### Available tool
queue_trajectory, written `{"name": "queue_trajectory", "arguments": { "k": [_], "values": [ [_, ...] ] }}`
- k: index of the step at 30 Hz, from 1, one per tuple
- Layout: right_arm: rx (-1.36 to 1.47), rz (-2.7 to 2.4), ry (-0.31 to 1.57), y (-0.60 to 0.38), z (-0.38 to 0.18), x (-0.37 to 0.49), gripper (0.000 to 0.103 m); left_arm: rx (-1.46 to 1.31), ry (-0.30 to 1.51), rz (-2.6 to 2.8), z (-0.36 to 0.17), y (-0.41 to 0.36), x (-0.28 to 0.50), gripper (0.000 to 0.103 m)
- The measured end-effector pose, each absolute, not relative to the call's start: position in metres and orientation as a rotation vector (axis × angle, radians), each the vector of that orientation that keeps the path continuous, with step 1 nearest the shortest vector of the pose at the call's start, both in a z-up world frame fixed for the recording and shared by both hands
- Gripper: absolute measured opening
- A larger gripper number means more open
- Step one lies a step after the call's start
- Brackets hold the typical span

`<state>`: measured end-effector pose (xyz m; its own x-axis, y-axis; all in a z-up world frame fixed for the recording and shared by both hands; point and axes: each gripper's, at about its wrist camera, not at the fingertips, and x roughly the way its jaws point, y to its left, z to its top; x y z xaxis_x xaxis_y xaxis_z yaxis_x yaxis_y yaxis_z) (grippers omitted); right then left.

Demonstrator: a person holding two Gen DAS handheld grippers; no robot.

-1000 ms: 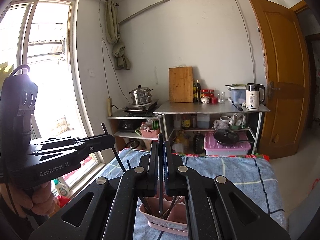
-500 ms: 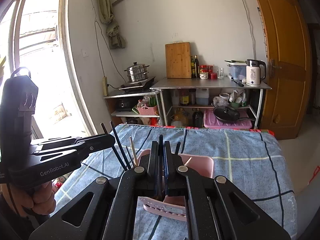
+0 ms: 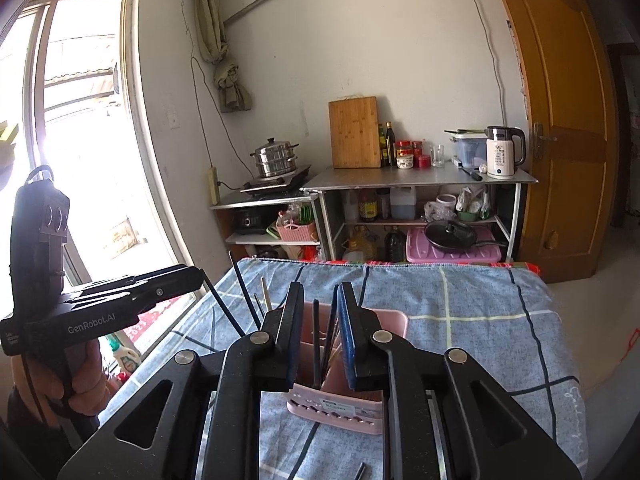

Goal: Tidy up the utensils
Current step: 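Open both tools to release the chopsticks and pull back, then move both open tools down to the last black chopsticks on the cloth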

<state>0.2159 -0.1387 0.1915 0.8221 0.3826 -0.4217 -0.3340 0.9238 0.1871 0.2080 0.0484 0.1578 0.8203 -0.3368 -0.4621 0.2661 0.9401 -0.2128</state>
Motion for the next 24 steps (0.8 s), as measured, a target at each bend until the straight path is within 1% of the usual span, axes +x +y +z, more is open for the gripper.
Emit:
{"name": "queue_trajectory", "arguments": {
  "k": [5,9,13,20,24],
  "values": [
    [0.134,0.349,0.442,-0.163,0.195,0.186,0.018,-0.129,0.46,-0.322,0.163,0.053,0.177,0.036],
    [0.15,0.329,0.487,-0.178,0.173,0.169,0.018,-0.12,0.461,-0.341,0.15,0.052,0.156,0.036],
    [0.149,0.32,0.59,-0.184,0.132,0.16,0.018,-0.126,0.492,-0.354,0.125,0.051,0.146,0.037],
    [0.174,0.331,0.834,-0.181,0.036,0.158,0.018,-0.142,0.603,-0.36,0.072,0.045,0.145,0.036],
    [0.159,0.341,0.936,-0.17,-0.003,0.158,0.018,-0.167,0.65,-0.363,0.053,0.043,0.145,0.036]
  ]
}}
